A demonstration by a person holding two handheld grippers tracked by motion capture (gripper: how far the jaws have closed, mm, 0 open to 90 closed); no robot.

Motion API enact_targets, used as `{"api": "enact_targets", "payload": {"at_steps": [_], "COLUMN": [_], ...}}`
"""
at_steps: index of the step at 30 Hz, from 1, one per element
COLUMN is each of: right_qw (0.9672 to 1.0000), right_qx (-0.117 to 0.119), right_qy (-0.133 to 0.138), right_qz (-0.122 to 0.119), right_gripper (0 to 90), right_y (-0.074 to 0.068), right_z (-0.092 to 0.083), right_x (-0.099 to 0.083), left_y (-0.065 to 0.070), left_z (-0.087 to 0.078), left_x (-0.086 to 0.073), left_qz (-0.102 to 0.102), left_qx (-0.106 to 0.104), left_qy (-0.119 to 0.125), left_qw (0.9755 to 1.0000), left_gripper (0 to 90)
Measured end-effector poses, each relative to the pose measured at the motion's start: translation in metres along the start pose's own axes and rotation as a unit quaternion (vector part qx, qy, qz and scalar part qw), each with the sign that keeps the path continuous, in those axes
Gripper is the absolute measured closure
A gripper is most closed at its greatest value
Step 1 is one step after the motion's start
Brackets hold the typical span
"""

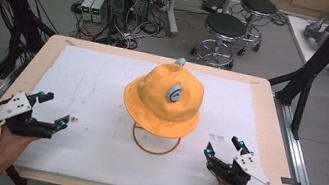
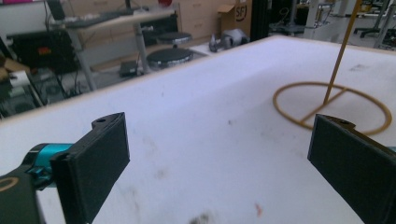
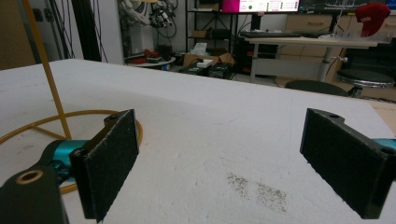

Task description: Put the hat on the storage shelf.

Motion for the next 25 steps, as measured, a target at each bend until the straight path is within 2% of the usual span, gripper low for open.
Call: {"api": "enact_targets", "payload": {"at_steps": [3,8,12,14,16,22,25], "right_qw": [1.0000,1.0000,1.0000,1.0000,1.0000,1.0000,1.0000], "right_qx": [0.000,0.000,0.002,0.002,0.002,0.003,0.002], "right_qy": [-0.001,-0.003,-0.001,-0.001,-0.001,-0.002,-0.001], "right_qz": [0.000,0.003,0.001,0.001,0.002,0.003,0.002], "right_gripper": [10.4,10.4,10.4,10.4,10.4,10.4,10.3], "right_y": [0.000,0.000,0.001,0.001,0.001,0.000,0.000], "right_z": [0.000,0.000,0.000,0.000,0.000,-0.001,0.000], "right_x": [0.000,0.000,0.000,0.000,0.000,0.000,0.000], "left_y": [-0.004,-0.007,-0.006,-0.006,-0.005,-0.007,-0.008], "left_z": [-0.001,-0.003,-0.004,-0.004,-0.004,-0.004,-0.004], "left_x": [-0.010,-0.020,-0.027,-0.029,-0.030,-0.032,-0.033], "left_qz": [-0.007,-0.017,-0.018,-0.020,-0.012,-0.016,-0.017], "left_qx": [0.006,0.008,0.002,0.002,0.002,0.004,0.003], "left_qy": [-0.009,-0.002,0.029,0.033,0.039,0.055,0.054], "left_qw": [0.9999,0.9998,0.9994,0.9993,0.9992,0.9983,0.9984], "left_gripper": [5.9,5.9,5.9,5.8,5.8,5.8,5.9]}}
Point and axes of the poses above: each handheld gripper's, and its own axes: z roughly forward along the jaws, x roughly out of its top, y roughly to its right, the point moved 1 cm from there along z, roughly forward along the jaws, and after that the axes turned 3 degrees about -z, right-handed, at the moved point
